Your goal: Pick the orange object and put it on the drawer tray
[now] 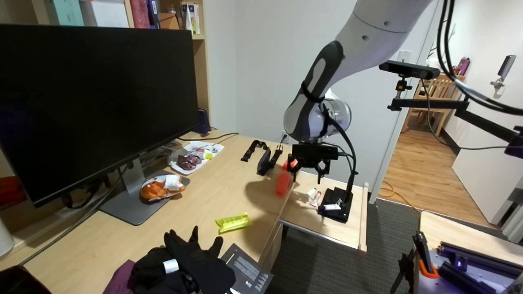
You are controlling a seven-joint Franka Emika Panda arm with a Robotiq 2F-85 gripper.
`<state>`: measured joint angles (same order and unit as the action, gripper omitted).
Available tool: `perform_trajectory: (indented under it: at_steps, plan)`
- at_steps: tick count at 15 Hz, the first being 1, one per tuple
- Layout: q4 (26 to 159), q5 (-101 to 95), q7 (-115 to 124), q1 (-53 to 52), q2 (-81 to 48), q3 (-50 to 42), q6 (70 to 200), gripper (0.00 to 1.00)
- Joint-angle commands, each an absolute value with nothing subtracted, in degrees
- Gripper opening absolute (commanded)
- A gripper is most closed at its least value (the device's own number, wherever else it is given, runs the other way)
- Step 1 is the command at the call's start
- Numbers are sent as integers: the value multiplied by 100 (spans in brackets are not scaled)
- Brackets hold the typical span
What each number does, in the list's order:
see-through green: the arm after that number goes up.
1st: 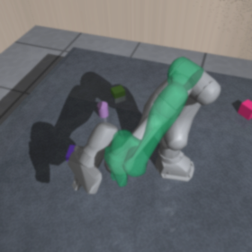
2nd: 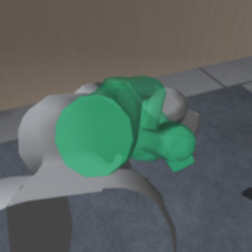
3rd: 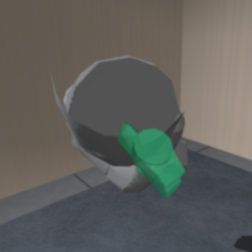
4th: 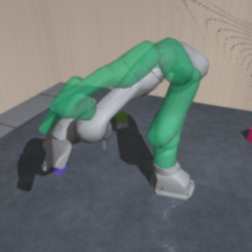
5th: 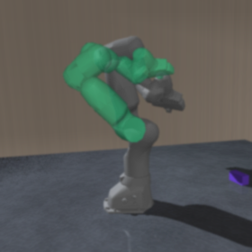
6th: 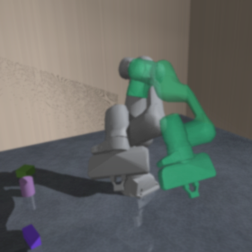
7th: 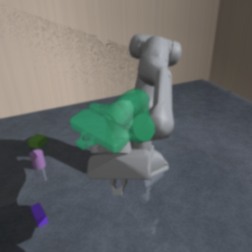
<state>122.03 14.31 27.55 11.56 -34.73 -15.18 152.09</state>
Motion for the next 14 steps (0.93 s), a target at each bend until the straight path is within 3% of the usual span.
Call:
perform_trajectory:
  at_steps: [1, 14]
  plan:
    - [12123, 1692, 2735, 1131, -3509, -1316, 15379, 100]
    - [11138, 1683, 3228, 833, -4288, -1435, 15367, 100]
